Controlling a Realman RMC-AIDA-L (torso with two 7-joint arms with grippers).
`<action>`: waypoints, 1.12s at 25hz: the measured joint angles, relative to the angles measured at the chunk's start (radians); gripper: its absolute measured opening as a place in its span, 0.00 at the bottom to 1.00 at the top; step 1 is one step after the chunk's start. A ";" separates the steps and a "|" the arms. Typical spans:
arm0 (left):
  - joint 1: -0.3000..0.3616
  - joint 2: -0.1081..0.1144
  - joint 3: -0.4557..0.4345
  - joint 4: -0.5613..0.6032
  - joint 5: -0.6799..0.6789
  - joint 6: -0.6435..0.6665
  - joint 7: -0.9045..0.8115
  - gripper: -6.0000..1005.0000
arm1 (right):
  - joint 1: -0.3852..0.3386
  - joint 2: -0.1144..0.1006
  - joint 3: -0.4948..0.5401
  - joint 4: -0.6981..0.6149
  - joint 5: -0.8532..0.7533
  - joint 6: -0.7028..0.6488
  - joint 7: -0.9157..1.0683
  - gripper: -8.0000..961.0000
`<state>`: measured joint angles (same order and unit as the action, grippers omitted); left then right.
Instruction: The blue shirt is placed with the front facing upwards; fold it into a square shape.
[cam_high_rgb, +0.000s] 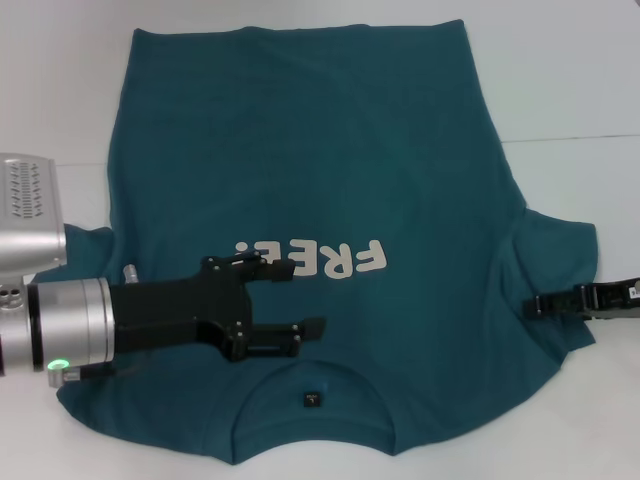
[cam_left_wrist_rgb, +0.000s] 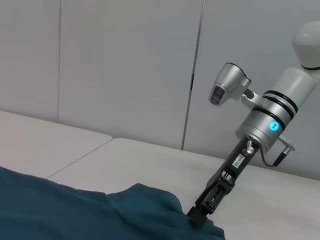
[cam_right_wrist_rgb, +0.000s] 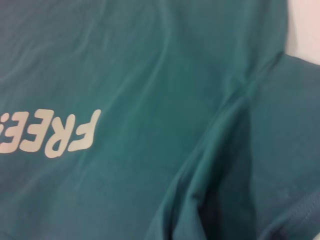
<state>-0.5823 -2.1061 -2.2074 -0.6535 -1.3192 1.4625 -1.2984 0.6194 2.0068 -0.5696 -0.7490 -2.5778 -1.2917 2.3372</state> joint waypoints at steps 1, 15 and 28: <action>0.001 0.000 0.000 0.000 0.000 0.000 0.000 0.84 | 0.006 -0.001 0.000 0.008 0.002 0.005 -0.002 0.98; 0.005 -0.002 0.000 0.000 0.000 -0.004 0.005 0.84 | 0.016 -0.009 0.001 0.012 0.000 0.034 -0.010 0.98; 0.006 -0.003 0.000 0.000 0.000 -0.004 0.005 0.84 | 0.018 -0.014 -0.009 0.037 -0.004 0.065 -0.020 0.98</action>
<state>-0.5768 -2.1093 -2.2074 -0.6535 -1.3192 1.4586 -1.2931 0.6378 1.9926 -0.5783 -0.7115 -2.5820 -1.2263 2.3172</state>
